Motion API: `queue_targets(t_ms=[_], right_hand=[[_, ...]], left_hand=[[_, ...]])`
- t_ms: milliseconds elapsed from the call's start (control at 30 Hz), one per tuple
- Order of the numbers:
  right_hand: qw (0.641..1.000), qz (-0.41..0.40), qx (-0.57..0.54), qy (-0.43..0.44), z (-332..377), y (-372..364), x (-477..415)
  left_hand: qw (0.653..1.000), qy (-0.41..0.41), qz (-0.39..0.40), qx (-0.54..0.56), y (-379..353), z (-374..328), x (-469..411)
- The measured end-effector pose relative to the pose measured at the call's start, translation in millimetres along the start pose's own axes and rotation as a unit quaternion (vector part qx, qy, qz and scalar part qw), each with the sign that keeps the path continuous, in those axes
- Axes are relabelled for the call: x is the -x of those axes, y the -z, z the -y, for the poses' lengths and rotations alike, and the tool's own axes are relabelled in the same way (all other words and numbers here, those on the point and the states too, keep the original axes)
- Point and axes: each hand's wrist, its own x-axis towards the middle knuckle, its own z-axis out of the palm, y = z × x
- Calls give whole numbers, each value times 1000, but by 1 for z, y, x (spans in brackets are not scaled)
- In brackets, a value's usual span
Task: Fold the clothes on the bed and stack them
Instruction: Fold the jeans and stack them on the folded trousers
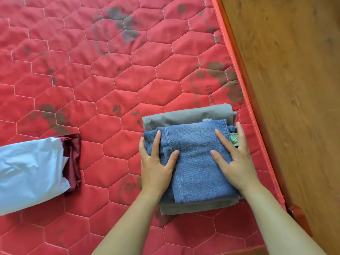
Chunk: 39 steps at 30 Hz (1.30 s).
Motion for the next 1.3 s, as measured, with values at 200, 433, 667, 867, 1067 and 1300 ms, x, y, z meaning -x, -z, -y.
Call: queue_targets(t_ms=[200,433,667,867,1067,1300], right_hand=[[996,55,-13,-67,0,-1,-10],[988,84,-63,-109,5,3,-18],[985,73,-96,-124,3,0,-21],[983,95,-88,-130,4,0,-20],[977,98,-126,-140,7,4,-22],[986,68,-95,-122,-6,-7,-19]], left_hand=[[999,37,31,4,-2,1,-10],[997,48,49,22,-2,-1,-16],[994,75,69,42,-3,1,-22],[992,90,78,42,-2,0,-22],[985,109,112,77,3,-1,-32],[992,75,87,48,-5,11,-28]])
